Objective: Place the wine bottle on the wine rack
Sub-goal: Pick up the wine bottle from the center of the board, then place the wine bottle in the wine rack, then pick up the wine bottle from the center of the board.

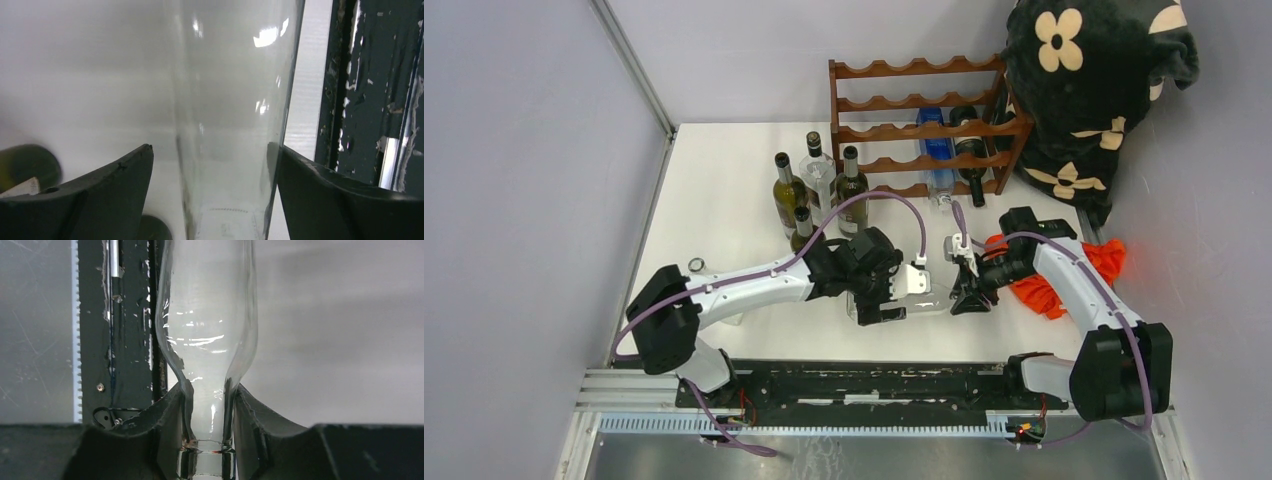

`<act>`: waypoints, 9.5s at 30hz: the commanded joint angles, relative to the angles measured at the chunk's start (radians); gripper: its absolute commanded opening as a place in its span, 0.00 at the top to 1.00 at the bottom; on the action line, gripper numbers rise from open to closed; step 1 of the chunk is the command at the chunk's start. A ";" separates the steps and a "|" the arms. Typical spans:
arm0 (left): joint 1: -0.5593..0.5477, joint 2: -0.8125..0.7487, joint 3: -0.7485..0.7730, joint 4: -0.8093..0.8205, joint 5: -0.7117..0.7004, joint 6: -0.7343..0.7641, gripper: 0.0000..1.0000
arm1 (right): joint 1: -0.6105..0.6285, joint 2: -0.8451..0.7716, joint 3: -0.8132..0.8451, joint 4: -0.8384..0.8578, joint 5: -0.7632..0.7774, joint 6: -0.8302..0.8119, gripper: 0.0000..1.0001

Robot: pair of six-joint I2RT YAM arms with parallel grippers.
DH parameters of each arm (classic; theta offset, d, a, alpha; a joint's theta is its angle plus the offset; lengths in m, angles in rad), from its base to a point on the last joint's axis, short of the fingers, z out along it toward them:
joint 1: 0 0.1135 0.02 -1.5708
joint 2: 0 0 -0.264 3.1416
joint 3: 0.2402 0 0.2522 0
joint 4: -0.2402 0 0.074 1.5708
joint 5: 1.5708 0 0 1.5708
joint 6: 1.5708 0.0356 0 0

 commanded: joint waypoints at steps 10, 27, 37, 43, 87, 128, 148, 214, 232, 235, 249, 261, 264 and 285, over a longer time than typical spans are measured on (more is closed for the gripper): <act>-0.002 -0.138 0.058 0.163 -0.047 -0.066 0.00 | -0.220 -0.075 -0.065 0.042 -0.139 0.082 1.00; -0.002 -0.284 0.232 0.191 -0.044 -0.259 0.00 | -0.258 -0.334 -0.185 0.561 -0.152 0.537 1.00; -0.002 -0.385 0.319 0.161 -0.144 -0.315 0.00 | -0.254 -0.521 -0.364 1.063 0.043 0.920 1.00; -0.001 -0.426 0.323 0.151 -0.201 -0.316 0.00 | -0.202 -0.573 -0.468 1.258 0.158 1.065 1.00; -0.001 -0.361 0.464 0.092 -0.355 -0.293 0.00 | 0.319 -0.229 -0.646 2.014 1.013 1.465 1.00; 0.443 0.007 0.765 0.215 -0.081 -0.177 0.00 | 0.454 0.518 -0.251 2.433 1.302 1.526 1.00; 0.611 0.092 0.808 0.209 0.084 -0.238 0.00 | 0.465 0.835 0.055 2.515 1.418 1.479 1.00; 0.619 0.090 0.811 0.213 0.106 -0.308 0.00 | 0.393 0.869 0.199 2.218 1.259 1.661 0.30; 0.620 -0.028 0.683 0.321 0.176 -0.567 0.00 | 0.404 0.588 -0.062 2.180 1.158 1.535 0.07; 0.619 -0.042 0.671 0.311 0.185 -0.680 0.00 | 0.403 0.513 -0.118 2.150 1.106 1.510 0.06; 0.625 -0.185 0.428 0.468 0.215 -1.165 0.00 | 0.172 0.055 -0.003 1.266 0.233 0.957 0.02; 0.531 -0.180 0.597 0.057 -0.111 -0.973 0.06 | 0.011 0.038 0.322 0.339 0.150 0.406 0.02; 0.402 -0.091 0.737 -0.150 -0.342 -0.820 0.06 | 0.008 -0.006 0.267 0.415 0.162 0.455 0.02; 0.306 0.131 0.803 -0.235 -0.592 -0.669 0.16 | -0.113 -0.125 -0.045 0.725 0.036 0.737 0.02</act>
